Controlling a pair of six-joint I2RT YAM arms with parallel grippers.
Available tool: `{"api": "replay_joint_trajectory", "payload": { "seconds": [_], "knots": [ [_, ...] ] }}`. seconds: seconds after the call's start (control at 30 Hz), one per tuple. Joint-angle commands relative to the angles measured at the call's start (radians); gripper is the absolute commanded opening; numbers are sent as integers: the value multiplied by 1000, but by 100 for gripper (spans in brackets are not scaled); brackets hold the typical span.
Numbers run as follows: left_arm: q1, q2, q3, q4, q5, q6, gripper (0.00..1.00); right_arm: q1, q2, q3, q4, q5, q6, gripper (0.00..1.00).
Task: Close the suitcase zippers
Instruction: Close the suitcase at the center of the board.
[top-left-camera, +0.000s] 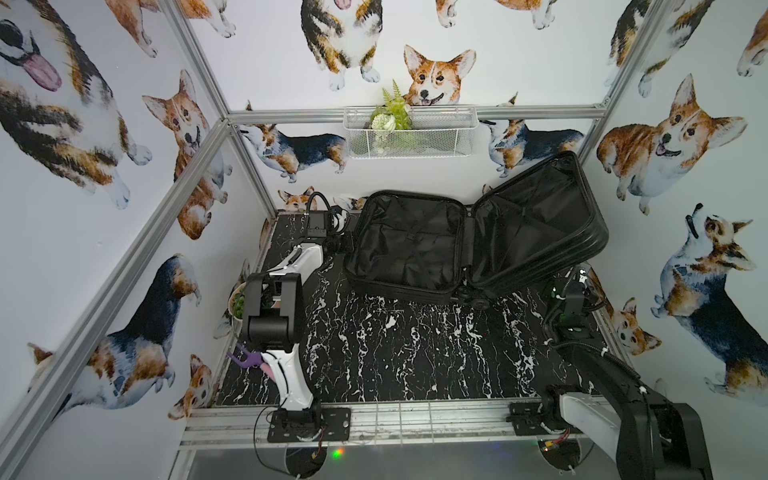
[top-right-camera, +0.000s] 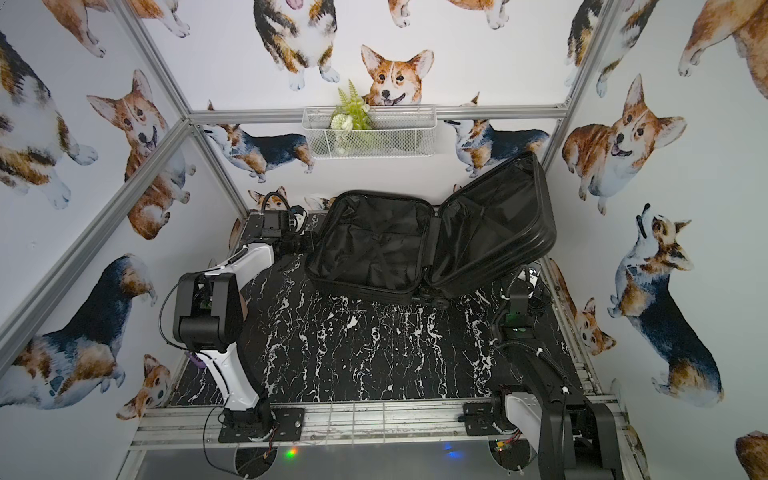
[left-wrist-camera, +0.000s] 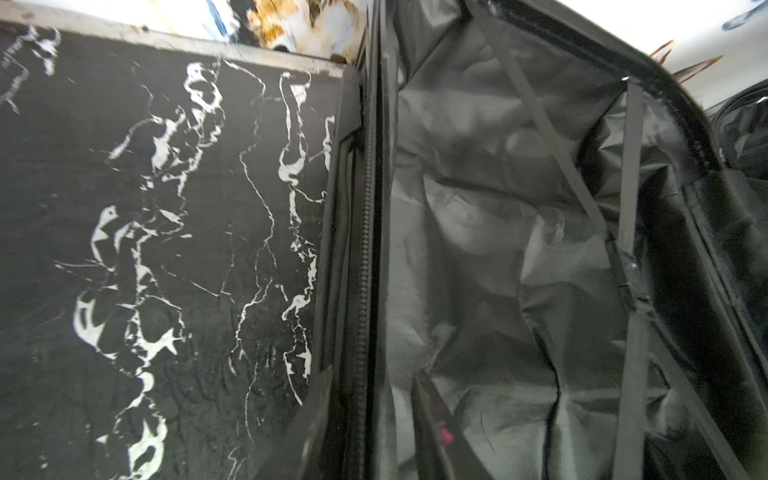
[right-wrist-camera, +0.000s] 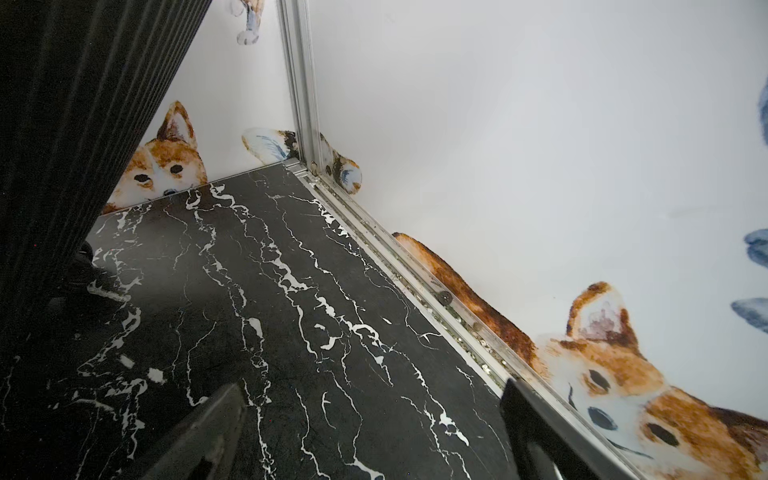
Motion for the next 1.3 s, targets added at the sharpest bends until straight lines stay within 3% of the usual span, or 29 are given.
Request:
{"api": "replay_joint_trajectory", "payload": {
  "seconds": [0.0, 0.13, 0.23, 0.57, 1.03, 1.27],
  "knots": [
    [-1, 28, 33, -75, 3, 19, 32, 2, 6, 12, -4, -9, -2, 100],
    [-2, 15, 59, -129, -36, 47, 5, 1, 11, 24, -36, 4, 9, 100],
    [-2, -38, 87, -189, -106, 100, 0, -4, 12, 43, -92, 28, 33, 100],
    [-2, -152, 250, -441, -308, 266, 0, -9, 19, 55, -190, 142, 66, 100],
    [-1, -188, 570, -639, -370, 240, 0, -16, -72, 126, -394, 320, 151, 100],
    [-2, -197, 670, -683, -391, 210, 0, -19, -140, 164, -451, 370, 131, 100]
  ]
}}
